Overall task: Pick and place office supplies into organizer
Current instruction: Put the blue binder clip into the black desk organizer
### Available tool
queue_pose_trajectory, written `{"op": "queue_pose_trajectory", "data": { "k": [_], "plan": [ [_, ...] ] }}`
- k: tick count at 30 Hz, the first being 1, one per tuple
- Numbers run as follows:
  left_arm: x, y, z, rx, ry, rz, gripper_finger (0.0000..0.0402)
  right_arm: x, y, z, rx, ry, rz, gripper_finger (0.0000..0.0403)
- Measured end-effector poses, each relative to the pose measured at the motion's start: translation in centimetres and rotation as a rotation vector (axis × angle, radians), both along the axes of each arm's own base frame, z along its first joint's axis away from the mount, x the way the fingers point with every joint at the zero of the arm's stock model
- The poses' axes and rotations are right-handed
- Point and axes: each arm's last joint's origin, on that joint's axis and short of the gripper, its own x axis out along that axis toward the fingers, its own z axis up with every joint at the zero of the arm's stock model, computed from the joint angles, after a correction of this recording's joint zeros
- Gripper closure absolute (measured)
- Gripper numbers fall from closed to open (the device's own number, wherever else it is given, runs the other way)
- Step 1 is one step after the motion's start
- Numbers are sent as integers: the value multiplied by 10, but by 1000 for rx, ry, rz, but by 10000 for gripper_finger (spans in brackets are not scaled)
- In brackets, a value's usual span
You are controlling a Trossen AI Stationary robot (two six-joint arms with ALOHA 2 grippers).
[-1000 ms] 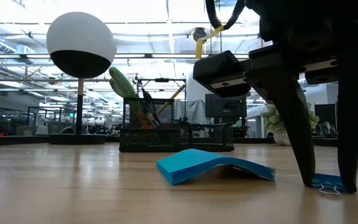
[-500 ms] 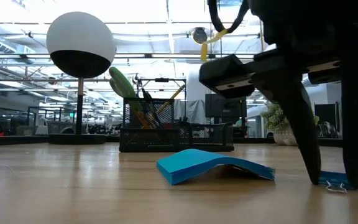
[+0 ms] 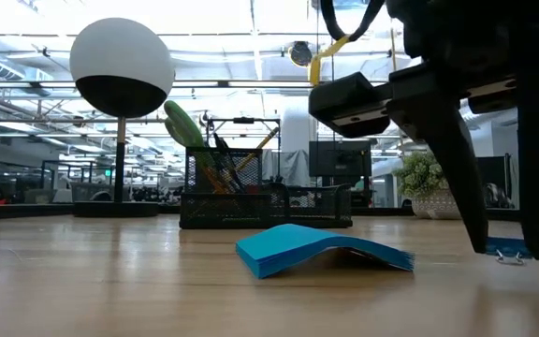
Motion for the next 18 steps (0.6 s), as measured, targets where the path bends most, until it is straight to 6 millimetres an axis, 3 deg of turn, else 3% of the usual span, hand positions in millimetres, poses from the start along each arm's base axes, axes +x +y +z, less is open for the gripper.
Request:
{"op": "queue_pose_trajectory", "data": {
  "k": [5, 18],
  "plan": [
    [0, 0, 0, 0, 0, 0, 256, -1, -3, 5, -1, 6, -13, 358],
    [0, 0, 0, 0, 0, 0, 256, 8, -29, 41, 34, -100, -208, 358]
  ]
}}
